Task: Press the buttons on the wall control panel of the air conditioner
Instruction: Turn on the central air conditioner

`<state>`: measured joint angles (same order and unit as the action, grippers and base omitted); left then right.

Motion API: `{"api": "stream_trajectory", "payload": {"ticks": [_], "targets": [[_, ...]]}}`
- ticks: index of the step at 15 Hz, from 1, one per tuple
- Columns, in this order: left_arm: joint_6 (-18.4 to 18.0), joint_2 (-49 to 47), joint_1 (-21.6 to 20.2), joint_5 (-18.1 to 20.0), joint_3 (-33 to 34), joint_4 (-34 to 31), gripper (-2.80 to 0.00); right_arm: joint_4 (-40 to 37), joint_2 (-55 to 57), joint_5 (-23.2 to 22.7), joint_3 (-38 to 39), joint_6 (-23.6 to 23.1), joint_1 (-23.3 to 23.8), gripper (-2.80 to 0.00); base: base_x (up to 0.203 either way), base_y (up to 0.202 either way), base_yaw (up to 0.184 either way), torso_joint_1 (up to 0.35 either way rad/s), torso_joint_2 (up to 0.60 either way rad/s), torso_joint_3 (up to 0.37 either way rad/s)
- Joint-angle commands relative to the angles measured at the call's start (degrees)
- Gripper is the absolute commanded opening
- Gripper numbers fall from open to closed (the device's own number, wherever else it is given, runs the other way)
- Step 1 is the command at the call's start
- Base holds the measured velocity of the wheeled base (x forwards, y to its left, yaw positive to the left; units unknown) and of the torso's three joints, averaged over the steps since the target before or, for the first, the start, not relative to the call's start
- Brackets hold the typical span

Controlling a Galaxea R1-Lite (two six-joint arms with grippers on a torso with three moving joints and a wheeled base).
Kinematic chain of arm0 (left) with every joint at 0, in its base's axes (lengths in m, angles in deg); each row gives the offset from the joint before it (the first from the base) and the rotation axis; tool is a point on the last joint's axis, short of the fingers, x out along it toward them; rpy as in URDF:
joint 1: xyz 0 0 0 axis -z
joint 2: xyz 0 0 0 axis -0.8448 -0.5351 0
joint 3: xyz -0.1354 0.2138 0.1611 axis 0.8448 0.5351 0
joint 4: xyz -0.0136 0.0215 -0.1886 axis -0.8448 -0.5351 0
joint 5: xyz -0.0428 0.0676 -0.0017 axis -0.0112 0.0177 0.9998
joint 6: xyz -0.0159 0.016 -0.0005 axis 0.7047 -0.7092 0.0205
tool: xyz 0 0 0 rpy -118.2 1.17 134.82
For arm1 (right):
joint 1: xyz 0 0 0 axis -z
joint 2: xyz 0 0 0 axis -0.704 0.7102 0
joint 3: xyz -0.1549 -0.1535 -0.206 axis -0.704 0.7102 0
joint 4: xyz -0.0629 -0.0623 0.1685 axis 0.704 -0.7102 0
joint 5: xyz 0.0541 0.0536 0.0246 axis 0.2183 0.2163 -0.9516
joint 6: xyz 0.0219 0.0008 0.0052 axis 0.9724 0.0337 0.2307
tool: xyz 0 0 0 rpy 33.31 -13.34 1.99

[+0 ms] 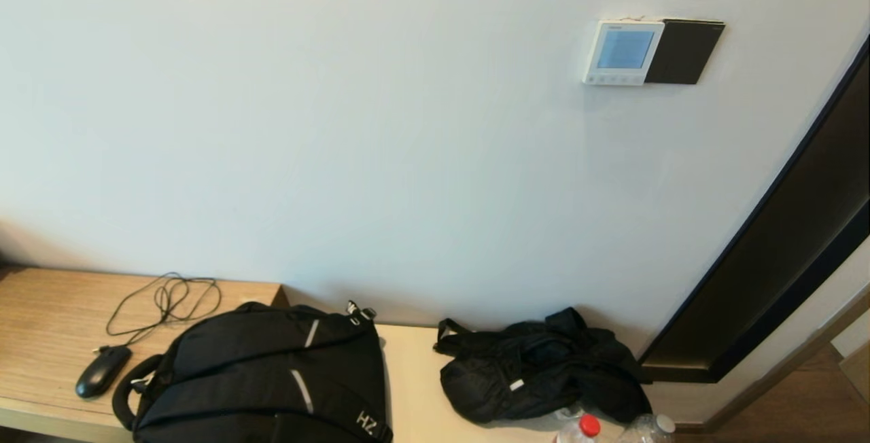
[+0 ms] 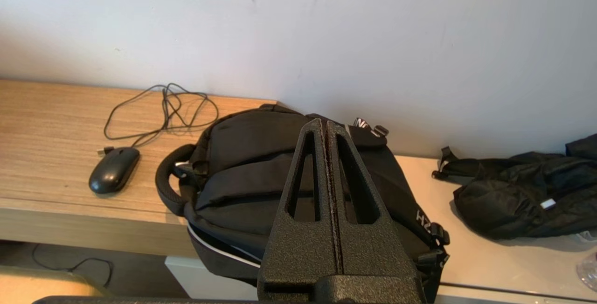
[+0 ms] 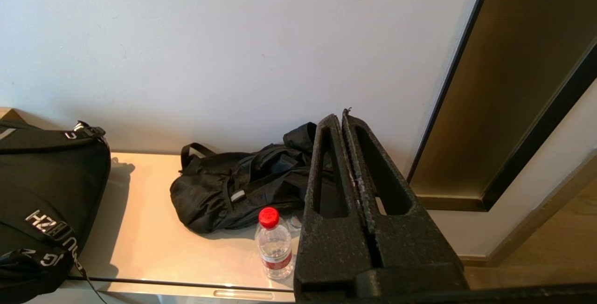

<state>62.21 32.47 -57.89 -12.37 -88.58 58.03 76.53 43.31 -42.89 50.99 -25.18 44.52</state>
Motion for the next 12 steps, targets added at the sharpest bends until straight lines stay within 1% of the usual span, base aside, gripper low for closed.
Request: {"api": "stream_trajectory", "payload": {"ticks": [1,8,11,12], "targets": [[0.04,0.02,-0.02,-0.01,0.0,0.06,-2.8,-0.07,0.05,-0.04,0.09,-0.06,-0.04,-2.8,0.0,0.0,0.0,0.0,0.0,0.0],[0.04,0.02,-0.02,-0.01,0.0,0.06,-2.8,-0.16,0.59,0.05,0.0,0.84,-0.03,-2.8,0.0,0.0,0.0,0.0,0.0,0.0],[0.04,0.02,-0.02,-0.01,0.0,-0.02,-2.8,0.44,5.99,0.34,0.04,0.43,0.12,-2.8,0.0,0.0,0.0,0.0,0.0,0.0],[0.04,0.02,-0.02,-0.01,0.0,0.06,-2.8,2.12,8.71,0.42,0.02,0.51,0.13,-2.8,0.0,0.0,0.0,0.0,0.0,0.0]]}}
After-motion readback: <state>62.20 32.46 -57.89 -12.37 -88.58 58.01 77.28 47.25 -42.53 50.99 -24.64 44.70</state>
